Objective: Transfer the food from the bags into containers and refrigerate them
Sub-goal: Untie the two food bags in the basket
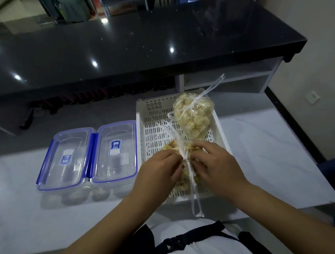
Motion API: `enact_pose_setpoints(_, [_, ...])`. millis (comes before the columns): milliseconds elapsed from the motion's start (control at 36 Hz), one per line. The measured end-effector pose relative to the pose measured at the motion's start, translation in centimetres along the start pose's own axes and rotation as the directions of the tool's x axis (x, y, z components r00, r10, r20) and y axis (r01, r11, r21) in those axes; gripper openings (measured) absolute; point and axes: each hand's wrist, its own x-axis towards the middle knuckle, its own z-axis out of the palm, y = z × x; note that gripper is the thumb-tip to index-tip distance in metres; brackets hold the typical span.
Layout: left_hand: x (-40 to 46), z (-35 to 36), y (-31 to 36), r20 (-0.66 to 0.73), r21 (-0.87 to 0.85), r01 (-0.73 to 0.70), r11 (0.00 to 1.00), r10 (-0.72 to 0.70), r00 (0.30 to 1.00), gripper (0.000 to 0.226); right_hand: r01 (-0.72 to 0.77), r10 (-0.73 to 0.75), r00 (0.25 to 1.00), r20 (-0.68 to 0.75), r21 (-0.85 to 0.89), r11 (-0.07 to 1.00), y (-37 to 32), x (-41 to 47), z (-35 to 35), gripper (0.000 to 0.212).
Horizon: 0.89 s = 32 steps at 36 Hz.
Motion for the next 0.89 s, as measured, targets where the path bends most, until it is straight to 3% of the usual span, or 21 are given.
enact_pose_setpoints(250, [0.3, -0.7, -0.6, 0.060, -0.007, 0.093, 0.996, -0.093, 0.994, 0.005, 0.011, -0.012, 1.000, 0.012, 0.032, 0.999, 0.2, -0.5, -0.4, 0.005])
enact_pose_setpoints(500, [0.3, -0.9, -1.7, 0.046, -0.085, 0.088, 0.993, -0.084, 0.995, 0.004, -0.095, 0.097, 0.995, -0.008, 0.134, 0.986, 2.0, -1.6, -1.9, 0.004])
enact_pose_setpoints(639, [-0.2, -1.2, -2.0, 0.031, -0.121, 0.128, 0.984, -0.125, 0.992, 0.048, -0.190, 0.191, 0.981, 0.021, 0.266, 0.945, 2.7, -1.9, -2.7, 0.021])
enact_pose_setpoints(750, [0.2, -1.4, -1.0, 0.051, -0.064, 0.047, 0.997, -0.044, 0.998, 0.054, -0.139, 0.119, 0.989, 0.089, 0.269, 0.953, 2.0, -1.0, -3.0, 0.042])
enact_pose_setpoints(889, [1.3, -0.9, 0.0, 0.062, 0.044, -0.087, 0.995, 0.084, 0.994, 0.030, 0.066, -0.068, 0.997, 0.046, 0.053, 0.996, 0.5, 0.2, -2.1, 0.033])
